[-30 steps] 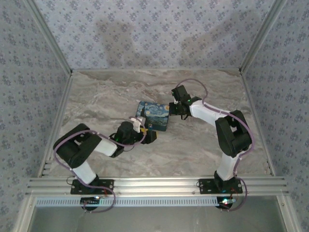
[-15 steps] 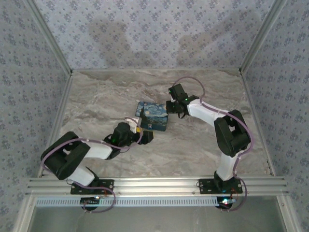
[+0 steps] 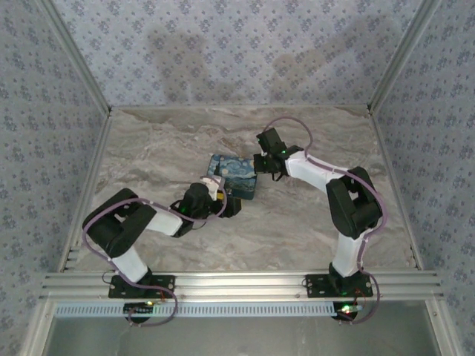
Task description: Unlock the padlock with the key
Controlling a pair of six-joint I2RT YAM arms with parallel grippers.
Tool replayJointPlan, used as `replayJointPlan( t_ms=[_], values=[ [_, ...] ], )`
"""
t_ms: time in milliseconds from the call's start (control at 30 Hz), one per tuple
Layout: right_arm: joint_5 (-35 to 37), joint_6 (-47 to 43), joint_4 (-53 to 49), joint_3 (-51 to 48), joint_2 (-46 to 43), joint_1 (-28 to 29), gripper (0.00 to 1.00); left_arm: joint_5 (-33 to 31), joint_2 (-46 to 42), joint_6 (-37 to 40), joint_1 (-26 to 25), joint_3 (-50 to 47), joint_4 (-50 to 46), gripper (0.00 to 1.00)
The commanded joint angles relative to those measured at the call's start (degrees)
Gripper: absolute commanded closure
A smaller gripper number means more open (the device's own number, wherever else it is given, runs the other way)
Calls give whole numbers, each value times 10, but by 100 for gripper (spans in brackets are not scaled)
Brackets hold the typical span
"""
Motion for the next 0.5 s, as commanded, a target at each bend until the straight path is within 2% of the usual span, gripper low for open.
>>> replayJointPlan(
  t_ms=[0, 333, 467],
  values=[
    [-12, 9, -8, 12, 16, 18, 100, 48, 16, 1, -5, 20, 23, 11],
    [-12, 11, -9, 16, 22, 23, 100, 87, 25, -2, -6, 17, 67, 18],
    [-14, 11, -8, 17, 22, 23, 100, 74, 21, -4, -4, 8, 76, 18]
  ],
)
